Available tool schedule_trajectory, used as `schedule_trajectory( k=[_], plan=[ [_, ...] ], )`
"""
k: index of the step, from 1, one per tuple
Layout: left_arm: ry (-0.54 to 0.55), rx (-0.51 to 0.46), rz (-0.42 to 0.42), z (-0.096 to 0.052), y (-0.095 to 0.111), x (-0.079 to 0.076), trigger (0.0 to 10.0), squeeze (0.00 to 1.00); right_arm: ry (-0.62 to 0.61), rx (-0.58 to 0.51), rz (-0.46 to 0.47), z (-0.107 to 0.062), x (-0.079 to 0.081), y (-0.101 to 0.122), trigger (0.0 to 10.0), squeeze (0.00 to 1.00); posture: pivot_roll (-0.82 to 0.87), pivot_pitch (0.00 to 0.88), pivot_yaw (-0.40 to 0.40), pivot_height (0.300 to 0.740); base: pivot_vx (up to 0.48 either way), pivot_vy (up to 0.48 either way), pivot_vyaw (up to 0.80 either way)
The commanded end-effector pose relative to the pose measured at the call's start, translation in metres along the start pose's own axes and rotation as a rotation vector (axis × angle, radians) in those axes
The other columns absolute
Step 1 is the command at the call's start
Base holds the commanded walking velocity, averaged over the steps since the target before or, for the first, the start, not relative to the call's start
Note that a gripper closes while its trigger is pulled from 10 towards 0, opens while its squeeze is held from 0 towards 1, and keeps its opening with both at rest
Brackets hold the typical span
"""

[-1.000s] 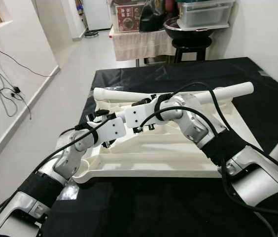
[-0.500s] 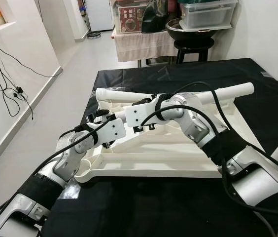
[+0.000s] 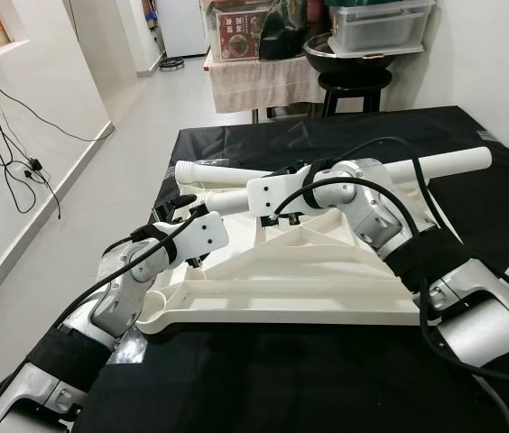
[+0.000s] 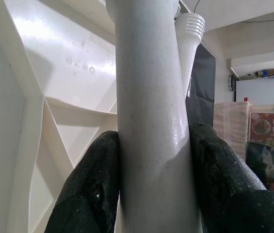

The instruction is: Building children table

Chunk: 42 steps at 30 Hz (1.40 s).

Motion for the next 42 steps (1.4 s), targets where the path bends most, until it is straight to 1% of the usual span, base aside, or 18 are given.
schedule_trajectory(
  k=[1,9,18,21,30,31,33,34,42],
  plan=[
    [0.007,0.031,-0.014,-0.004,-0.009,0.001,10.0,0.00,-0.004,-0.022,-0.012,-0.004,-0.004,0.004,10.0,0.00,-0.08,0.025,0.093,0.740,0.000,0.000,0.00],
    [0.006,0.044,-0.008,-0.004,-0.013,0.001,10.0,0.00,0.012,-0.047,-0.018,-0.007,-0.002,0.007,10.0,0.00,-0.08,0.027,0.097,0.740,0.000,0.000,0.00],
    [0.003,0.052,0.002,-0.001,-0.016,0.004,10.0,0.00,0.059,-0.140,-0.028,-0.014,0.004,0.022,10.0,0.00,-0.09,0.029,0.104,0.740,0.000,0.000,0.00],
    [0.003,0.050,0.002,-0.001,-0.015,0.004,10.0,0.00,0.064,-0.150,-0.028,-0.015,0.004,0.024,10.0,0.00,-0.09,0.029,0.104,0.740,0.000,0.000,0.00],
    [-0.014,0.041,-0.017,0.001,-0.012,-0.002,10.0,0.00,0.072,-0.162,-0.028,-0.018,0.006,0.027,10.0,0.00,-0.09,0.029,0.105,0.740,0.000,0.000,0.00],
    [-0.021,0.042,-0.026,0.001,-0.013,-0.004,0.8,0.00,0.073,-0.164,-0.028,-0.018,0.006,0.027,10.0,0.00,-0.09,0.029,0.105,0.740,0.000,0.000,0.00],
    [-0.021,0.042,-0.026,0.001,-0.013,-0.004,0.8,0.00,0.073,-0.164,-0.028,-0.018,0.006,0.027,10.0,0.00,-0.09,0.029,0.105,0.740,0.000,0.000,0.00],
    [-0.027,0.042,-0.035,0.000,-0.013,-0.005,0.0,0.00,0.074,-0.166,-0.027,-0.018,0.006,0.027,10.0,0.00,-0.09,0.028,0.105,0.740,0.000,0.000,0.00],
    [-0.035,0.047,-0.052,0.001,-0.014,-0.008,0.0,0.00,0.078,-0.172,-0.027,-0.018,0.007,0.029,10.0,0.00,-0.09,0.028,0.103,0.740,0.000,0.000,0.00]
  ],
)
Point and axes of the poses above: a point about 5 cm out from each wrist's last joint towards the gripper, its own z axis pointing out of the wrist towards the gripper, its own y axis along the axis of the wrist's last joint, x = y × z, the point moved 3 cm from there along z, pointing out of the wrist towards the gripper, and after that the axes turned 1 degree about z, right-handed, at the moved point
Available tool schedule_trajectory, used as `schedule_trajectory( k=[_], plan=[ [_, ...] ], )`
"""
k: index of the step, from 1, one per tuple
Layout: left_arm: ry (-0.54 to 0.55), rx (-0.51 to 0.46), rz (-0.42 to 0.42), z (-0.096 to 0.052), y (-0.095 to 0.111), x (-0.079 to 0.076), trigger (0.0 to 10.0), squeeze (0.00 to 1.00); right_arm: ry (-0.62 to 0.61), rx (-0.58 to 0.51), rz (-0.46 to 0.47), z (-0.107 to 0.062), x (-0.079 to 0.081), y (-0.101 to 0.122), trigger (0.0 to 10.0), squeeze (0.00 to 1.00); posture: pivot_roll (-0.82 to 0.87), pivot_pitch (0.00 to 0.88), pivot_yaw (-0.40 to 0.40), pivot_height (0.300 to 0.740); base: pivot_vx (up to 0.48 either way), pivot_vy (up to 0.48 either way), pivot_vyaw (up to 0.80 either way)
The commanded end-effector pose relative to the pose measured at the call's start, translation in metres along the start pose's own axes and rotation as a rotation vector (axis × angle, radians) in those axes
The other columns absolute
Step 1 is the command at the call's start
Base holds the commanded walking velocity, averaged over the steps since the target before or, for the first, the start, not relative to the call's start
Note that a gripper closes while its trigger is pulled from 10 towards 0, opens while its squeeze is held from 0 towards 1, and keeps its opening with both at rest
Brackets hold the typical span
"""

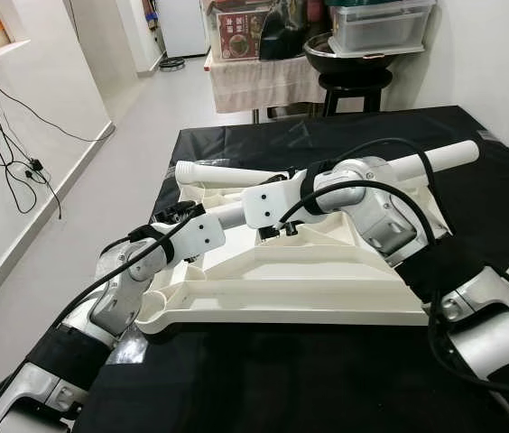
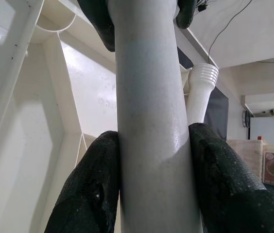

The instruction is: Building children table

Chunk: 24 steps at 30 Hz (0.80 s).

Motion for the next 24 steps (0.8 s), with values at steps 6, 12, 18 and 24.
schedule_trajectory(
  k=[6,12,18,24],
  plan=[
    [-0.014,0.021,-0.033,-0.001,-0.006,-0.007,0.0,0.00,-0.011,-0.031,0.008,0.000,0.001,0.005,10.0,0.00,-0.09,0.026,0.103,0.740,0.000,0.000,0.00],
    [0.008,0.026,-0.041,-0.002,-0.008,-0.004,0.0,0.00,-0.064,-0.037,0.041,-0.002,-0.007,0.003,10.0,1.00,-0.09,0.022,0.101,0.740,0.000,0.000,0.00],
    [0.033,0.040,-0.040,-0.003,-0.012,0.002,0.0,0.00,-0.103,-0.039,0.062,-0.006,-0.013,-0.001,10.0,1.00,-0.09,0.019,0.104,0.740,0.000,0.000,0.00],
    [0.087,0.072,-0.045,-0.007,-0.021,0.011,0.0,0.00,-0.146,-0.076,0.115,-0.022,-0.020,-0.012,10.0,1.00,-0.09,0.016,0.105,0.740,0.000,0.000,0.00]
  ],
)
Point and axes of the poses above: a point about 5 cm out from each wrist's last joint towards the gripper, its own z axis pointing out of the wrist towards the gripper, its own y axis along the axis of the wrist's last joint, x = y × z, the point moved 3 cm from there along z, pointing out of the wrist towards the gripper, and after that the axes turned 1 degree about z, right-handed, at the moved point
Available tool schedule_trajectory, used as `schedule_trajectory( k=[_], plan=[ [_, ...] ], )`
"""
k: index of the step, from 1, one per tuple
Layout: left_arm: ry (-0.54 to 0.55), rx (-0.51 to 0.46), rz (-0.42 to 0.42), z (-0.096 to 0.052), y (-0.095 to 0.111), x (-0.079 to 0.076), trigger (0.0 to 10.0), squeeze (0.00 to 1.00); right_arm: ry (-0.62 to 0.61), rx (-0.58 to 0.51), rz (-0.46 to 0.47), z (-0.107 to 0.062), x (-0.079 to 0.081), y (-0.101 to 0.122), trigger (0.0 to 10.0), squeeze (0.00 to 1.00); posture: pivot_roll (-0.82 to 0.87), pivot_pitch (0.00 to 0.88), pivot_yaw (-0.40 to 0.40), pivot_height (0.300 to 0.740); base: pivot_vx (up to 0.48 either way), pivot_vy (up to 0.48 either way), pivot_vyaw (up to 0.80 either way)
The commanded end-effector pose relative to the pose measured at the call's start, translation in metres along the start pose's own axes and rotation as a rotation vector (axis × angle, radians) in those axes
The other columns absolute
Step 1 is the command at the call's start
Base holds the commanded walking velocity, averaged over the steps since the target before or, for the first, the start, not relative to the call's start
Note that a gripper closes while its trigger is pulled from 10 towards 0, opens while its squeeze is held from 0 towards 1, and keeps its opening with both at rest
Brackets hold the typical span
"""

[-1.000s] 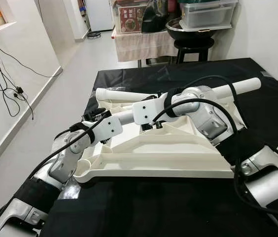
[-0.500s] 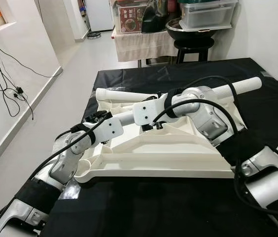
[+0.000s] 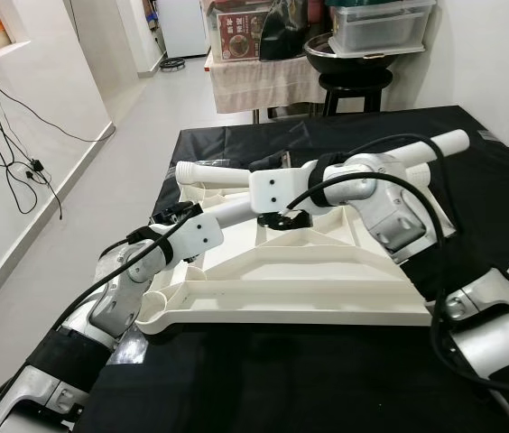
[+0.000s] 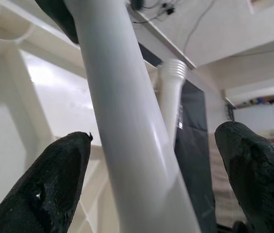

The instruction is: Building children table

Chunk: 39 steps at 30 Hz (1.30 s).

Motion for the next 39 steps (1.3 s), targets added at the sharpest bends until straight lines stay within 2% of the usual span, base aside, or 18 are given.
schedule_trajectory(
  k=[1,4,5,11,14,15,16,18,19,23,25,28,30,31,32,37,38,39],
  plan=[
    [0.026,0.049,-0.003,-0.004,-0.014,0.004,0.0,0.00,-0.012,-0.041,0.015,-0.004,-0.004,0.003,10.0,1.00,-0.09,0.016,0.105,0.740,0.000,0.000,0.00],
    [0.051,0.059,-0.009,-0.005,-0.017,0.010,0.0,0.00,-0.037,-0.051,0.047,-0.012,-0.010,-0.003,10.0,1.00,-0.09,0.018,0.102,0.740,0.000,0.000,0.00],
    [0.102,0.076,-0.025,-0.010,-0.023,0.021,0.0,0.00,-0.097,-0.066,0.103,-0.029,-0.022,-0.015,10.0,1.00,-0.09,0.019,0.101,0.740,0.000,0.000,0.00],
    [0.144,0.080,-0.055,-0.013,-0.028,0.031,0.0,0.00,-0.140,-0.108,0.168,-0.041,-0.030,-0.021,10.0,1.00,-0.09,0.019,0.101,0.740,0.000,0.000,0.00],
    [0.230,0.079,-0.142,-0.016,-0.036,0.052,0.0,0.00,-0.237,-0.319,0.350,-0.060,-0.044,-0.017,10.0,1.00,-0.08,0.022,0.106,0.740,0.000,0.000,0.00],
    [0.230,0.079,-0.142,-0.016,-0.036,0.052,0.0,0.00,-0.237,-0.319,0.350,-0.060,-0.044,-0.017,10.0,1.00,-0.08,0.022,0.106,0.740,0.000,0.000,0.00],
    [0.243,0.076,-0.155,-0.017,-0.037,0.055,0.0,0.00,-0.263,-0.359,0.383,-0.062,-0.048,-0.016,10.0,0.60,-0.08,0.022,0.106,0.740,0.000,0.000,0.00],
    [0.254,0.074,-0.165,-0.017,-0.038,0.057,0.0,0.00,-0.283,-0.394,0.416,-0.064,-0.051,-0.016,10.0,0.60,-0.08,0.022,0.106,0.740,0.000,0.000,0.00],
    [0.263,0.070,-0.172,-0.017,-0.038,0.059,0.0,0.00,-0.295,-0.448,0.453,-0.067,-0.054,-0.013,10.0,0.00,-0.08,0.022,0.106,0.740,0.000,0.000,0.00],
    [0.277,0.060,-0.183,-0.018,-0.036,0.062,0.0,0.00,-0.287,-0.573,0.515,-0.073,-0.055,-0.006,10.0,0.00,-0.08,0.022,0.106,0.740,0.000,0.000,0.00],
    [0.292,0.034,-0.211,-0.018,-0.033,0.064,0.0,0.00,-0.235,-0.684,0.574,-0.077,-0.049,-0.002,10.0,0.00,-0.08,0.022,0.107,0.740,0.000,0.000,0.00],
    [0.288,-0.038,-0.265,-0.018,-0.023,0.064,0.0,0.00,-0.159,-0.743,0.634,-0.072,-0.037,-0.002,10.0,0.00,-0.09,0.024,0.105,0.740,0.000,0.000,0.00],
    [0.230,-0.174,-0.387,-0.017,-0.003,0.060,0.6,0.00,-0.111,-0.770,0.716,-0.061,-0.026,-0.003,10.0,0.00,-0.09,0.028,0.106,0.740,0.000,0.000,0.00],
    [0.184,-0.252,-0.446,-0.018,0.009,0.056,2.4,0.00,-0.092,-0.782,0.754,-0.054,-0.020,-0.003,10.0,0.00,-0.08,0.028,0.105,0.740,0.000,0.000,0.00],
    [0.184,-0.252,-0.446,-0.018,0.009,0.056,2.4,0.00,-0.092,-0.782,0.754,-0.054,-0.020,-0.003,10.0,0.00,-0.08,0.028,0.105,0.740,0.000,0.000,0.00],
    [0.089,-0.412,-0.638,-0.023,0.031,0.052,3.5,0.00,-0.037,-0.809,0.811,-0.041,-0.006,0.002,10.0,0.00,-0.08,0.033,0.105,0.740,0.000,0.000,0.00],
    [0.026,-0.483,-0.729,-0.027,0.041,0.049,8.2,0.00,-0.014,-0.864,0.827,-0.041,-0.003,0.010,10.0,0.00,-0.08,0.033,0.105,0.740,0.000,0.000,0.00],
    [0.026,-0.483,-0.729,-0.027,0.041,0.049,8.2,0.00,-0.014,-0.864,0.827,-0.041,-0.003,0.010,10.0,0.00,-0.08,0.033,0.105,0.740,0.000,0.000,0.00]
  ],
)
Point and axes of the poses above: a point about 5 cm out from each wrist's last joint towards the gripper, its own z axis pointing out of the wrist towards the gripper, its own y axis along the axis of the wrist's last joint, x = y × z, the point moved 3 cm from there along z, pointing out of the wrist towards the gripper, and after that the axes turned 1 degree about z, right-handed, at the moved point
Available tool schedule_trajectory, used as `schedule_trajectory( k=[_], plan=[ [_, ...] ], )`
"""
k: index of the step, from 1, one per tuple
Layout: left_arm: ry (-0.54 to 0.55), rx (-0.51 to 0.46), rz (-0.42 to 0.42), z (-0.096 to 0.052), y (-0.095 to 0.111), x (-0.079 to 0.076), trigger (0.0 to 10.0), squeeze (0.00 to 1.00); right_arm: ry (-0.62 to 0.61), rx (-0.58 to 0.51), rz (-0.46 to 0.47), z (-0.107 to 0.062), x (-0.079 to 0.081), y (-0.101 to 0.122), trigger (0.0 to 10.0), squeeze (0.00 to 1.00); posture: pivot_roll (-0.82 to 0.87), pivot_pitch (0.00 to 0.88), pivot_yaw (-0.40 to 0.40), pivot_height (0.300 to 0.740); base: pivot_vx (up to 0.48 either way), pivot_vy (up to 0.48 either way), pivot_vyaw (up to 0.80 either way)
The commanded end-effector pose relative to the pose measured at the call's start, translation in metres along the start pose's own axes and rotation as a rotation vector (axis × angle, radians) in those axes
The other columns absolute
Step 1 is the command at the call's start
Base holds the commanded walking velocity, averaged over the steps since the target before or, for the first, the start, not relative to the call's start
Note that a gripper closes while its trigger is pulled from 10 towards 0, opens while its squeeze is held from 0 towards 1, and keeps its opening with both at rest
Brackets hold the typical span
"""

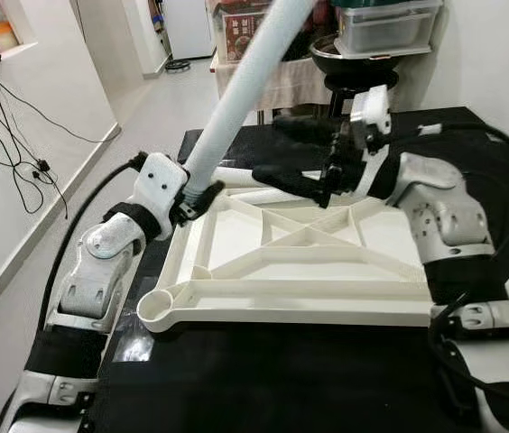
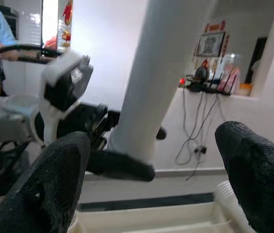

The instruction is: Building children table

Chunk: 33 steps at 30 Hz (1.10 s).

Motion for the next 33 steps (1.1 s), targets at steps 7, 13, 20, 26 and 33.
schedule_trajectory(
  k=[7,13,20,26,33],
  plan=[
    [-0.354,-0.163,-0.426,-0.023,0.022,-0.045,10.0,0.00,0.212,-0.273,0.122,0.009,0.034,0.029,10.0,0.00,-0.08,0.036,0.108,0.740,0.000,0.000,0.00],
    [-0.470,-0.220,-0.566,-0.035,0.030,-0.055,10.0,0.00,0.265,-0.338,0.143,0.006,0.042,0.038,10.0,0.00,-0.08,0.037,0.108,0.740,0.000,0.000,0.00],
    [-0.601,-0.206,-0.628,-0.047,0.032,-0.068,10.0,0.00,0.323,-0.335,0.153,0.012,0.051,0.039,10.0,0.00,-0.08,0.038,0.110,0.740,0.000,0.000,0.00],
    [-0.745,-0.070,-0.604,-0.060,0.021,-0.086,10.0,0.00,0.474,-0.206,0.134,0.022,0.070,0.034,10.0,0.00,-0.09,0.033,0.112,0.740,0.000,0.000,0.00],
    [-0.621,0.023,-0.472,-0.054,0.000,-0.073,10.0,0.00,0.483,-0.007,0.080,0.032,0.077,0.011,10.0,0.00,-0.09,0.034,0.109,0.740,0.000,0.000,0.00]
  ],
)
Point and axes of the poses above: a point about 5 cm out from each wrist's last joint towards the gripper, its own z axis pointing out of the wrist towards the gripper, its own y axis along the axis of the wrist's last joint, x = y × z, the point moved 3 cm from there along z, pointing out of the wrist towards the gripper, and after that the axes turned 1 degree about z, right-handed, at the moved point
